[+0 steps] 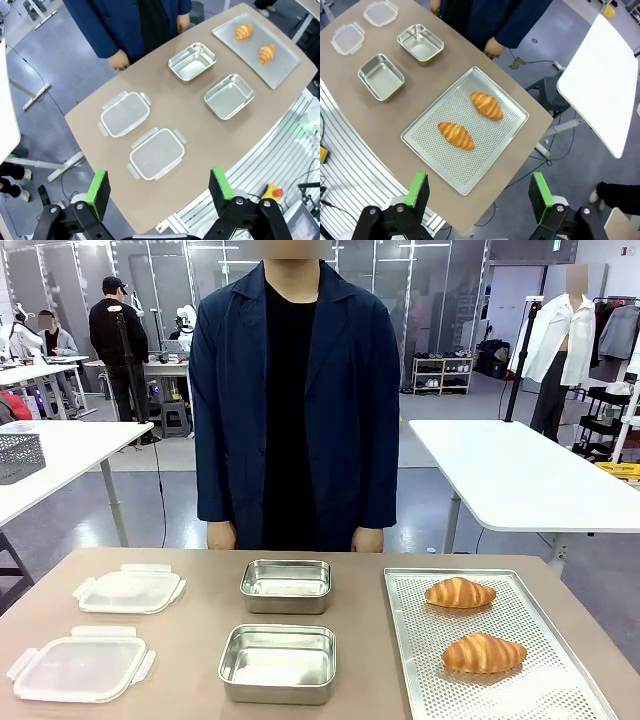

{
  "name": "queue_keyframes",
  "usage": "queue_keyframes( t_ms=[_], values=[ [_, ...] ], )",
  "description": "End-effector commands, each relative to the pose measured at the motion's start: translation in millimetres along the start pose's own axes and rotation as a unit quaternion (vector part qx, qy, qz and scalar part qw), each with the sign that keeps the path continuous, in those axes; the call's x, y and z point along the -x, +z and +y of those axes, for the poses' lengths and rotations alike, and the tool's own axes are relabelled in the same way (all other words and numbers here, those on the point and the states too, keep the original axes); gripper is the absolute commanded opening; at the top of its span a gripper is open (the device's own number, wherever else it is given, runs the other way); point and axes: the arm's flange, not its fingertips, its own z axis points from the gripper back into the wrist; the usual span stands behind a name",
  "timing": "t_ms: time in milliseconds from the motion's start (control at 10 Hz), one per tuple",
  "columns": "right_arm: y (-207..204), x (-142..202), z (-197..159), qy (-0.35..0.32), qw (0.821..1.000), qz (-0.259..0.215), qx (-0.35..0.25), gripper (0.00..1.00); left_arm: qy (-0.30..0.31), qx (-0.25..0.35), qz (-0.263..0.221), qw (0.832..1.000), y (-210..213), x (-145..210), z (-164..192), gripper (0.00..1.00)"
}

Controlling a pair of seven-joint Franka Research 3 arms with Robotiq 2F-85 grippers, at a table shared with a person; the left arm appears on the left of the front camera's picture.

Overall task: Place the bread into the airtight container.
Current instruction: Pick up a Butter Roll and place it into an empty Airtight Container.

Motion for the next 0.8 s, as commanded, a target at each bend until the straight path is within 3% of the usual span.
queue_keyframes(
  t_ms=[0, 300, 700],
  values=[
    [0, 0, 0, 0.000, 1.000, 0.000, 0.000, 1.00, -0.002, 0.001, -0.001, 1.000, 2, -1, 0, 1.00],
    [-39, -21, -29, 0.182, 0.983, 0.005, -0.018, 1.00, -0.002, 0.001, -0.001, 1.000, 2, -1, 0, 1.00],
    [-141, -31, -26, 0.268, 0.956, 0.101, -0.060, 1.00, -0.002, 0.001, -0.001, 1.000, 2, -1, 0, 1.00]
  ],
)
